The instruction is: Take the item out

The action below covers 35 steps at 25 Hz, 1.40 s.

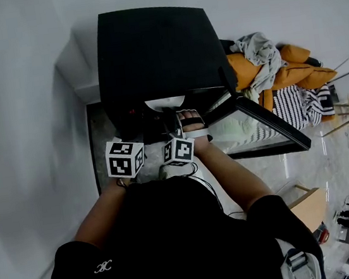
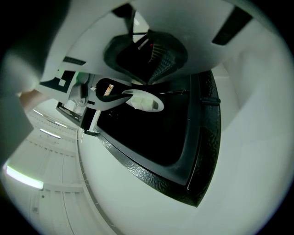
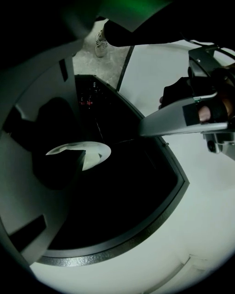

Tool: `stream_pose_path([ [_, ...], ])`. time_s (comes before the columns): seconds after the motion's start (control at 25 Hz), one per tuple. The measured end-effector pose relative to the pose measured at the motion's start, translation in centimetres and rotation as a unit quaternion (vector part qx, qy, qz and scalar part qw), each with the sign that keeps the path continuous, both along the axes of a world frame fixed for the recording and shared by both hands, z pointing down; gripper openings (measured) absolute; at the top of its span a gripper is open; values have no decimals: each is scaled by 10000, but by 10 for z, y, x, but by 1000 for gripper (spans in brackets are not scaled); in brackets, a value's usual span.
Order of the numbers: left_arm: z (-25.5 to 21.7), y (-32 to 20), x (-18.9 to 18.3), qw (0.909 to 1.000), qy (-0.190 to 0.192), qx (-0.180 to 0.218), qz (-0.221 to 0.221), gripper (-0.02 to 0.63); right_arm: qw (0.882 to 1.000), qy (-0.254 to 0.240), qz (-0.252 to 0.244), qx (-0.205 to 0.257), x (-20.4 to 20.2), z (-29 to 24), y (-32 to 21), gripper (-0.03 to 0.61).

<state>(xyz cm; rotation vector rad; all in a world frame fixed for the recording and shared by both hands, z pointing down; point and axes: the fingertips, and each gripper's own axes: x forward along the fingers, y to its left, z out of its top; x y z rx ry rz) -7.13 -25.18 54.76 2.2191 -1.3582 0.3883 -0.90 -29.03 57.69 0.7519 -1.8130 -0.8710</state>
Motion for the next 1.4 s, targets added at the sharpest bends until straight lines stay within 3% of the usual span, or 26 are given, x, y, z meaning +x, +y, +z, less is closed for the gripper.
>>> stream_pose_path([
  [0.28, 0, -2, -4, 9999, 88, -58, -98, 9, 9996, 252, 90, 3, 2, 8, -13, 54],
  [0.64, 2, 1, -10, 9998, 62, -104, -172, 9, 9969, 547, 198, 535, 7, 0, -18, 30],
  [1.4, -3, 12, -13, 9999, 116, 36, -11, 9, 9957, 379, 406, 735, 14, -27, 17, 20],
])
